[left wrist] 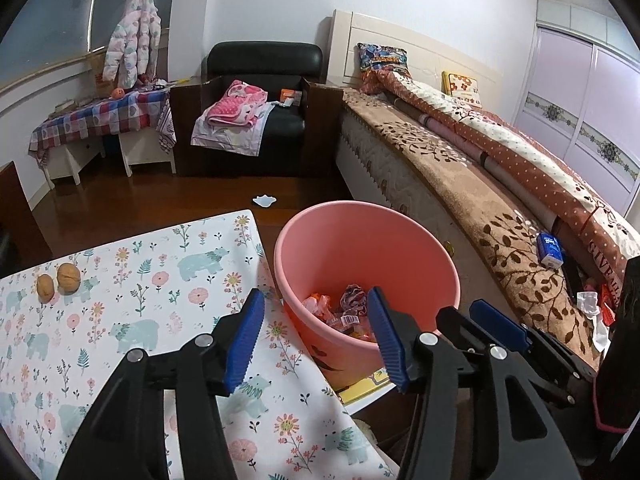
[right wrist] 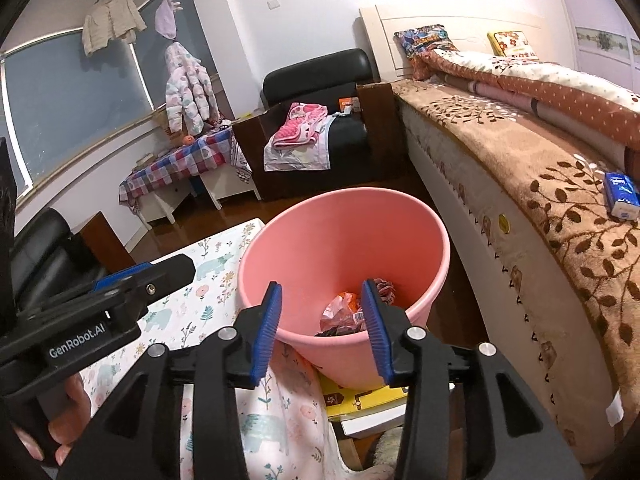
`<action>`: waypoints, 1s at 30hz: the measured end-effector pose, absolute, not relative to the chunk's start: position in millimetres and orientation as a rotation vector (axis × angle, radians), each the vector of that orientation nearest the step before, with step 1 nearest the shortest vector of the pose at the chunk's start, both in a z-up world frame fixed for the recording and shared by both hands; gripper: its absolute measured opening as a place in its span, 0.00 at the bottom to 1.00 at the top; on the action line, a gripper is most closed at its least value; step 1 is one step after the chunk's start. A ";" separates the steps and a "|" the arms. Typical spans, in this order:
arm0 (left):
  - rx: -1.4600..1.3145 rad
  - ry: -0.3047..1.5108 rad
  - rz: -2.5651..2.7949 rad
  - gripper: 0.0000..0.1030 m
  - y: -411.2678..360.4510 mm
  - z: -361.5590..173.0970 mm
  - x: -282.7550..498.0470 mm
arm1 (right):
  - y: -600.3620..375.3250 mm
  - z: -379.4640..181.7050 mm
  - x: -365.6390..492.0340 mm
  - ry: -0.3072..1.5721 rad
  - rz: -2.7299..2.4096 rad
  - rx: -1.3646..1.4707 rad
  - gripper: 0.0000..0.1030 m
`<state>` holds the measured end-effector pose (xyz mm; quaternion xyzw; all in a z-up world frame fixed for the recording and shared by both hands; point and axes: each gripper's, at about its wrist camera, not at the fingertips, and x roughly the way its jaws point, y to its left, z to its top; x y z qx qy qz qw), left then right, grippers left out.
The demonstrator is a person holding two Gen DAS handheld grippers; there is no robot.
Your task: Collect trash
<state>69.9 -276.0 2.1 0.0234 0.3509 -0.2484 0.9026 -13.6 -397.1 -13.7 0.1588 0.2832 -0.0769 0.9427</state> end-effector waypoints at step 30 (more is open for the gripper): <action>-0.014 0.641 -0.508 0.54 -237.4 28.6 28.6 | -356.8 19.2 -57.4 0.476 -0.212 0.224 0.72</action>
